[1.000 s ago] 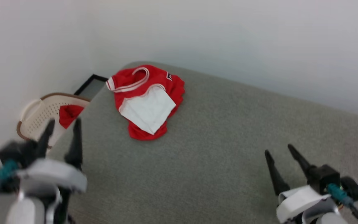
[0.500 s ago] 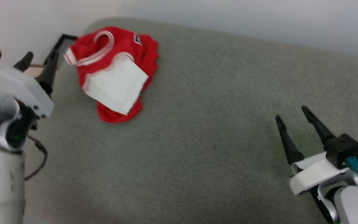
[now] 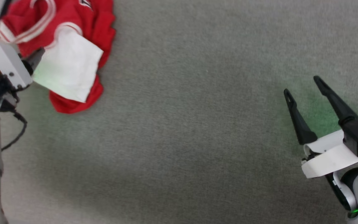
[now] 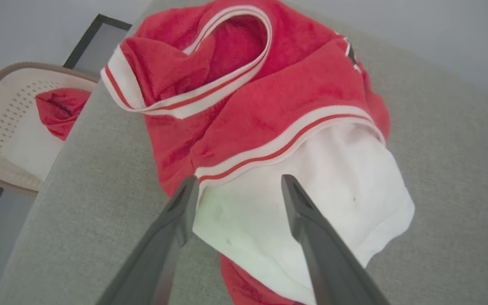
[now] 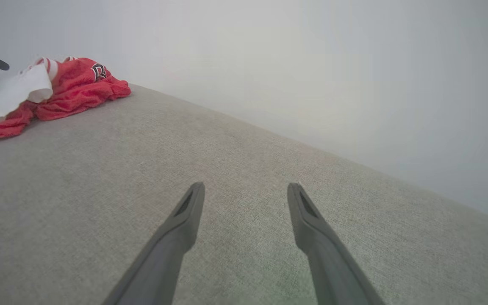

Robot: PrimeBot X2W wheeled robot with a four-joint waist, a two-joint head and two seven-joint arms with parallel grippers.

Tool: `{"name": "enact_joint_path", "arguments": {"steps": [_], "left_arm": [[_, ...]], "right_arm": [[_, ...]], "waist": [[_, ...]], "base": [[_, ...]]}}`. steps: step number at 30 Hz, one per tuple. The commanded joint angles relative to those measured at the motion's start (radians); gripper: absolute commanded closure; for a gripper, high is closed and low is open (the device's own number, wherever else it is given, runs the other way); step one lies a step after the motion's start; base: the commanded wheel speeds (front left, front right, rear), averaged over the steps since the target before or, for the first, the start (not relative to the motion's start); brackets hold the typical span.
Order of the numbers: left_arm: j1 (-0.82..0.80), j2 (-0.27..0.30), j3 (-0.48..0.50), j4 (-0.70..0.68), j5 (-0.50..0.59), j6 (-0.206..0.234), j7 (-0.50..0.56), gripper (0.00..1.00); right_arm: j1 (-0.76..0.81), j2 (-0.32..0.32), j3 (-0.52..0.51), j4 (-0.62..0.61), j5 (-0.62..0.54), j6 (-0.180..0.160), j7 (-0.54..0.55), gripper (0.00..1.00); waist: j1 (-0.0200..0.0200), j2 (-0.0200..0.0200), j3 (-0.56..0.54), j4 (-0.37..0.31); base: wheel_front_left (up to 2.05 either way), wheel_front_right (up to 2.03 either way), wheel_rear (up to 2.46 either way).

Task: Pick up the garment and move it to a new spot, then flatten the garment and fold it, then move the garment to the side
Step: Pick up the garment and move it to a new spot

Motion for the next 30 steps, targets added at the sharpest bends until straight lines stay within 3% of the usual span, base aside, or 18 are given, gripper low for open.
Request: {"name": "enact_joint_path", "arguments": {"steps": [1, 8, 17, 18, 19, 20, 30], "left_arm": [[-0.038, 0.006, -0.008, 0.037, -0.002, -0.001, 0.007, 0.00], [-0.123, 0.009, -0.072, 0.190, 0.026, -0.002, 0.053, 0.00], [-0.140, -0.061, -0.148, 0.329, -0.005, -0.004, 0.050, 0.00], [-0.142, -0.064, -0.169, 0.337, -0.013, -0.004, 0.047, 0.69], [-0.142, -0.064, -0.169, 0.337, -0.013, -0.004, 0.047, 0.69], [-0.142, -0.058, -0.177, 0.339, -0.016, -0.005, 0.038, 1.00], [-0.217, 0.042, -0.219, 0.328, -0.039, -0.003, -0.070, 1.00]], "right_arm": [[-0.020, -0.010, 0.001, -0.028, -0.004, 0.000, 0.011, 0.00], [-0.026, -0.036, -0.003, -0.113, -0.004, 0.000, 0.058, 0.00], [-0.024, -0.049, -0.008, -0.155, -0.001, 0.000, 0.090, 0.00], [-0.027, -0.049, -0.003, -0.154, 0.002, 0.000, 0.093, 0.00], [-0.027, -0.049, -0.003, -0.154, 0.002, 0.000, 0.093, 0.00], [-0.027, -0.049, -0.002, -0.153, 0.001, 0.000, 0.092, 0.00], [-0.009, -0.021, 0.004, -0.110, 0.014, 0.000, 0.065, 0.00]], "waist": [[0.0000, 0.0000, 0.083, -0.048], [0.0000, 0.0000, 0.140, -0.052], [0.0000, 0.0000, 0.155, -0.045], [0.0000, 0.0000, 0.147, -0.043], [0.0000, 0.0000, 0.147, -0.043], [0.0000, 0.0000, 0.142, -0.042], [0.0000, 0.0000, 0.070, -0.033]], "base": [[0.00, 0.00, 0.00], [0.00, 0.00, 0.00], [0.00, 0.00, 0.00], [0.00, 0.00, 0.00], [0.00, 0.00, 0.00], [0.00, 0.00, 0.00], [0.00, 0.00, 0.00]]}}
